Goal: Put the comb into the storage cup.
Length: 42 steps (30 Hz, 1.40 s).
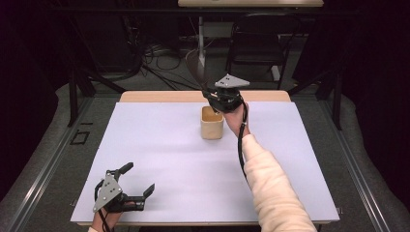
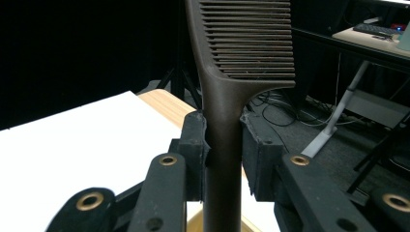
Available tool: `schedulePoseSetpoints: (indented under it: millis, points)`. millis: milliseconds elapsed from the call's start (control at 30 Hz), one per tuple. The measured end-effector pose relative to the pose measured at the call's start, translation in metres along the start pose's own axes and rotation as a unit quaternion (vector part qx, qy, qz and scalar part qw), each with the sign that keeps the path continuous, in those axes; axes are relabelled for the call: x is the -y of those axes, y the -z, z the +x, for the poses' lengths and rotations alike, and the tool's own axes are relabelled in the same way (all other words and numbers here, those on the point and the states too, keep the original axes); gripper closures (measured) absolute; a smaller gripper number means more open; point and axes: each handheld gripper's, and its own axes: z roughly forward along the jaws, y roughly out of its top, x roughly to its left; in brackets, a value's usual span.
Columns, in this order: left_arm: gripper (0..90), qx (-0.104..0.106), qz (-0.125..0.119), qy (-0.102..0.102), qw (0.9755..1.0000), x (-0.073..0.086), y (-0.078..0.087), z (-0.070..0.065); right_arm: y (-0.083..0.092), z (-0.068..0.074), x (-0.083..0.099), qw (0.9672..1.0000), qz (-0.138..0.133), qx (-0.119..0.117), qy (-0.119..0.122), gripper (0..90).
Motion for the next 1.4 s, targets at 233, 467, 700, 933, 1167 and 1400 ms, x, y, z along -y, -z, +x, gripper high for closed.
schedulePoseSetpoints:
  millis: [233,467,700,933,1167,1400]
  points:
    - [1.3,0.0,-0.001,0.001,1.0,0.0,0.0,0.0,-0.005,0.003,0.005,1.0,-0.009,0.0,0.0,72.3]
    - [1.4,0.0,-0.001,0.001,1.0,0.0,0.0,0.0,-0.008,0.004,0.011,0.9999,-0.014,-0.005,-0.002,72.3]
    - [1.4,0.0,0.0,0.002,1.0,0.0,0.0,0.0,-0.012,0.004,0.016,0.9999,-0.012,-0.008,-0.003,72.3]
    - [1.4,-0.001,-0.002,0.002,1.0,0.0,0.0,0.0,-0.016,0.004,0.022,0.9999,-0.009,-0.011,-0.004,72.3]
    - [1.4,-0.001,-0.002,0.002,1.0,0.0,0.0,0.0,-0.018,0.003,0.027,0.9999,-0.005,-0.012,0.0,72.3]
    - [1.4,-0.001,-0.003,0.002,1.0,0.0,0.0,0.0,-0.019,0.002,0.032,0.9999,0.0,-0.013,-0.001,72.3]
